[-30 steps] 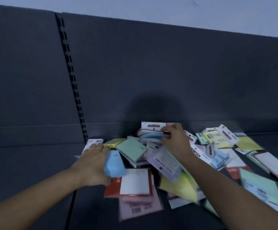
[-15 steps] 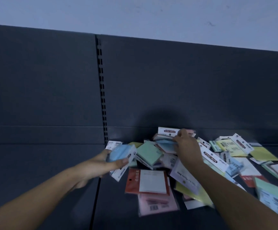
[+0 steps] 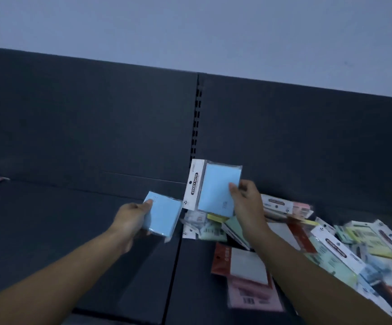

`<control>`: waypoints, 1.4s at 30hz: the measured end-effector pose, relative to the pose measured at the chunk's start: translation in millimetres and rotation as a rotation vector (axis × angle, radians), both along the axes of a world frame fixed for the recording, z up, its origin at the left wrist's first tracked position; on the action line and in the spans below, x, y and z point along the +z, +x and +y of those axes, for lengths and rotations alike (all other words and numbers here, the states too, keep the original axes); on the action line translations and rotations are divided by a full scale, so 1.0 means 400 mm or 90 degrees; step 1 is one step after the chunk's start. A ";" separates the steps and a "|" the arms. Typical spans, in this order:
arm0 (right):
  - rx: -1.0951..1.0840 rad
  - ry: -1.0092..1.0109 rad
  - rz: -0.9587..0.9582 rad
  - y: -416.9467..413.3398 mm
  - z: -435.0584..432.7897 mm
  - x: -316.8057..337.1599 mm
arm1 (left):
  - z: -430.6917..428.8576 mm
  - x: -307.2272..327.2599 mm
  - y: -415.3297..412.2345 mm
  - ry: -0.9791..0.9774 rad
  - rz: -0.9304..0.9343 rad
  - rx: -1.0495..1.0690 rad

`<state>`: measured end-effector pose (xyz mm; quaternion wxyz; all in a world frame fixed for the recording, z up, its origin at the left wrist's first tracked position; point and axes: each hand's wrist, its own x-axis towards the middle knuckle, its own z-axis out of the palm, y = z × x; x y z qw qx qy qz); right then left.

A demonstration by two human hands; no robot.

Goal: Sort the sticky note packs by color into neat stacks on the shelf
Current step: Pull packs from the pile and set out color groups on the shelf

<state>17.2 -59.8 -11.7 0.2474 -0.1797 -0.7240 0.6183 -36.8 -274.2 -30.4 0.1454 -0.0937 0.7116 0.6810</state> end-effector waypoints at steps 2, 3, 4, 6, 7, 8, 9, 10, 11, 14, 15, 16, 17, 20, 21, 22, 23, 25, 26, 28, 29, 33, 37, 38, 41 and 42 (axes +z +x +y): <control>0.019 -0.133 -0.079 -0.034 -0.048 -0.016 | -0.050 0.005 0.009 0.016 -0.003 0.066; 0.040 -0.210 -0.108 -0.048 -0.072 -0.027 | -0.077 0.008 0.016 0.018 0.000 0.091; 0.071 -0.287 -0.128 -0.060 -0.097 -0.036 | -0.105 0.013 0.024 0.016 0.006 0.117; 0.124 -0.363 -0.163 -0.081 -0.146 -0.054 | -0.168 0.011 0.029 0.006 0.016 0.165; 0.140 -0.362 -0.180 -0.089 -0.171 -0.062 | -0.203 0.007 0.028 -0.007 0.020 0.184; 0.155 -0.356 -0.191 -0.098 -0.199 -0.070 | -0.239 0.004 0.026 -0.017 0.018 0.204; 0.169 -0.348 -0.199 -0.105 -0.229 -0.078 | -0.274 0.000 0.024 -0.015 0.012 0.222; 0.182 -0.336 -0.208 -0.113 -0.260 -0.089 | -0.310 -0.003 0.022 -0.008 0.008 0.240; 0.193 -0.319 -0.218 -0.121 -0.294 -0.099 | -0.345 -0.006 0.021 0.001 0.005 0.259; 0.209 -0.281 -0.232 -0.148 -0.403 -0.117 | -0.439 -0.008 0.018 0.021 0.002 0.297; 0.216 -0.279 -0.232 -0.158 -0.442 -0.118 | -0.471 -0.011 0.014 0.025 0.008 0.305; 0.227 -0.279 -0.228 -0.169 -0.482 -0.118 | -0.505 -0.010 0.009 0.036 0.015 0.315; 0.241 -0.282 -0.221 -0.180 -0.523 -0.117 | -0.540 -0.010 0.002 0.043 0.023 0.320; 0.274 -0.271 -0.204 -0.215 -0.651 -0.111 | -0.665 -0.010 -0.023 0.052 0.032 0.313; 0.282 -0.263 -0.198 -0.229 -0.696 -0.109 | -0.711 -0.012 -0.033 0.060 0.029 0.312; 0.289 -0.256 -0.192 -0.242 -0.741 -0.106 | -0.756 -0.014 -0.042 0.071 0.021 0.314; 0.291 -0.252 -0.185 -0.256 -0.788 -0.104 | -0.802 -0.017 -0.053 0.084 0.004 0.315; 0.281 -0.242 -0.175 -0.281 -0.877 -0.105 | -0.885 -0.022 -0.075 0.117 -0.044 0.309; 0.272 -0.241 -0.172 -0.291 -0.915 -0.109 | -0.920 -0.023 -0.088 0.138 -0.066 0.304; 0.254 -0.259 -0.166 -0.305 -0.975 -0.122 | -0.979 -0.026 -0.115 0.169 -0.087 0.286; 0.247 -0.269 -0.166 -0.310 -0.997 -0.129 | -1.000 -0.027 -0.128 0.180 -0.091 0.283; 0.213 -0.307 -0.203 -0.345 -1.038 -0.149 | -1.038 -0.035 -0.175 0.211 -0.091 0.259; 0.170 -0.302 -0.229 -0.405 -1.043 -0.168 | -1.057 -0.072 -0.238 0.197 -0.106 0.221; 0.158 -0.297 -0.234 -0.421 -1.045 -0.173 | -1.061 -0.083 -0.257 0.190 -0.110 0.222; 0.133 -0.335 -0.232 -0.485 -1.058 -0.196 | -1.062 -0.103 -0.319 0.199 -0.109 0.227; 0.131 -0.354 -0.229 -0.508 -1.066 -0.203 | -1.057 -0.104 -0.342 0.207 -0.109 0.228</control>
